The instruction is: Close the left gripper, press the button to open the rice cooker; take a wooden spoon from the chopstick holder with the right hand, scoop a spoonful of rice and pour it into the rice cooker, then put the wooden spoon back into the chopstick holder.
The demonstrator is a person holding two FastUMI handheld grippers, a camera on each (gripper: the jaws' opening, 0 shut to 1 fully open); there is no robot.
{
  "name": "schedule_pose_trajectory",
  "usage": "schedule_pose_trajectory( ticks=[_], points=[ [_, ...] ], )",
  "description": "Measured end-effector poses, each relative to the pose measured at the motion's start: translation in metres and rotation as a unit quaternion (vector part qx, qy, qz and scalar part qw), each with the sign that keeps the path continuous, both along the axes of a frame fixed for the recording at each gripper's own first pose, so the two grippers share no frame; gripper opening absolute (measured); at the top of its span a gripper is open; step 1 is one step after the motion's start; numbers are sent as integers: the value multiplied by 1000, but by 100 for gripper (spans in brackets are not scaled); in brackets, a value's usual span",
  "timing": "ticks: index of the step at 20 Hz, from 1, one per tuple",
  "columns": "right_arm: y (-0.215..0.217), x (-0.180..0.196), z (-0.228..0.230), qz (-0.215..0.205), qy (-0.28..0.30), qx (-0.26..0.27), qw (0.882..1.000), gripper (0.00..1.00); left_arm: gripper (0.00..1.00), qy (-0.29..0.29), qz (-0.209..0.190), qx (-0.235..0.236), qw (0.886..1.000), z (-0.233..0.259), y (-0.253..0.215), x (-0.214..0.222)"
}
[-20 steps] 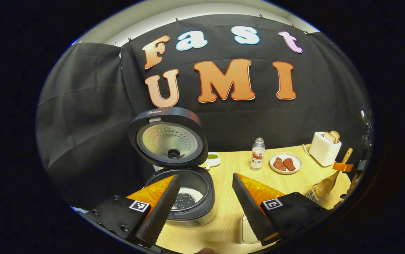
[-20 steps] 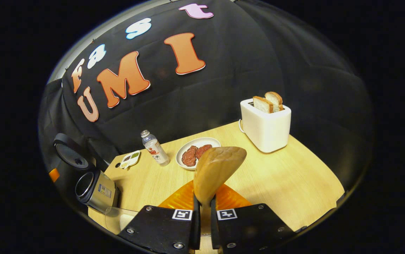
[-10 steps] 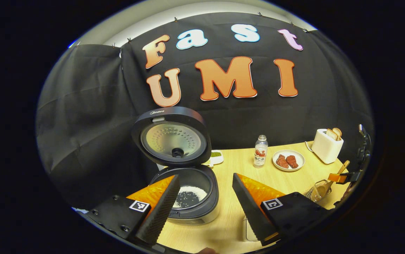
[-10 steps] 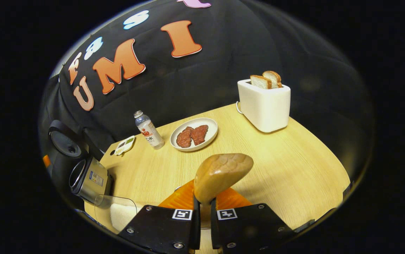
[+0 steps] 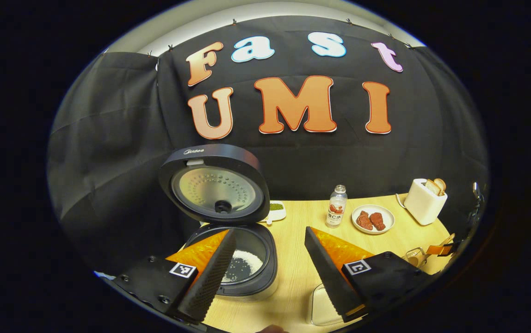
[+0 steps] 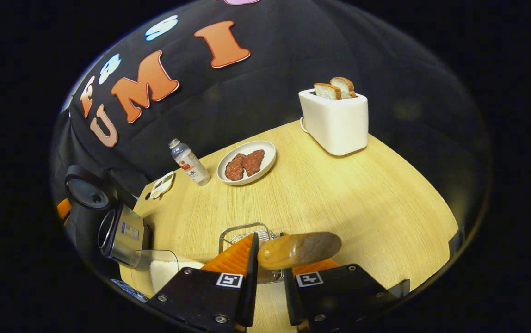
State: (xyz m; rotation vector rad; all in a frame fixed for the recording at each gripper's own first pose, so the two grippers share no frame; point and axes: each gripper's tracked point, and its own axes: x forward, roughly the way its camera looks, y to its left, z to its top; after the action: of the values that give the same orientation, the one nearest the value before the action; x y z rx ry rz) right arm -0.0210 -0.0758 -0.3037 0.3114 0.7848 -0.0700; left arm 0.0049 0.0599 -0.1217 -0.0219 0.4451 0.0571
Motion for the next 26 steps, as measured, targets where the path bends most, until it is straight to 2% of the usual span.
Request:
schedule_pose_trajectory(
  ticks=[1,3,4,5,6,7,8,9,15,16,18,21,24,26],
  points=[
    [-1,-2,4,-1,3,-6,1000,29,100,-3,4,0,1000,5,3,6],
    [-8,-2,14,-1,2,-31,1000,34,100,-16,13,-10,1000,19,12,21],
    [-11,2,23,0,-5,-39,999,31,100,-22,19,-15,999,26,18,30],
    [-10,2,34,4,-14,-39,999,46,94,-28,26,-17,999,32,26,36],
    [-12,6,48,1,-30,-38,999,50,94,-31,33,-17,999,38,34,43],
    [-15,10,59,-2,-45,-42,998,51,100,-36,39,-14,998,45,42,50],
    [-17,14,71,-4,-62,-47,997,53,94,-39,46,-8,998,52,53,56],
    [-19,17,86,-5,-81,-52,995,54,100,-41,51,-4,998,57,63,62],
    [-21,34,165,0,-164,-88,982,70,100,-23,68,-2,997,78,113,106],
    [-21,36,175,0,-174,-90,981,72,93,-24,68,0,997,85,122,115],
    [-20,38,192,2,-191,-93,977,75,100,-21,64,6,998,91,137,135],
    [-15,39,211,12,-214,-103,971,75,99,30,44,-3,999,74,145,155],
    [-17,36,226,21,-235,-129,963,75,100,73,0,10,997,63,140,164],
    [-12,34,227,27,-236,-130,963,75,100,100,-10,17,995,52,138,167]
  ],
)
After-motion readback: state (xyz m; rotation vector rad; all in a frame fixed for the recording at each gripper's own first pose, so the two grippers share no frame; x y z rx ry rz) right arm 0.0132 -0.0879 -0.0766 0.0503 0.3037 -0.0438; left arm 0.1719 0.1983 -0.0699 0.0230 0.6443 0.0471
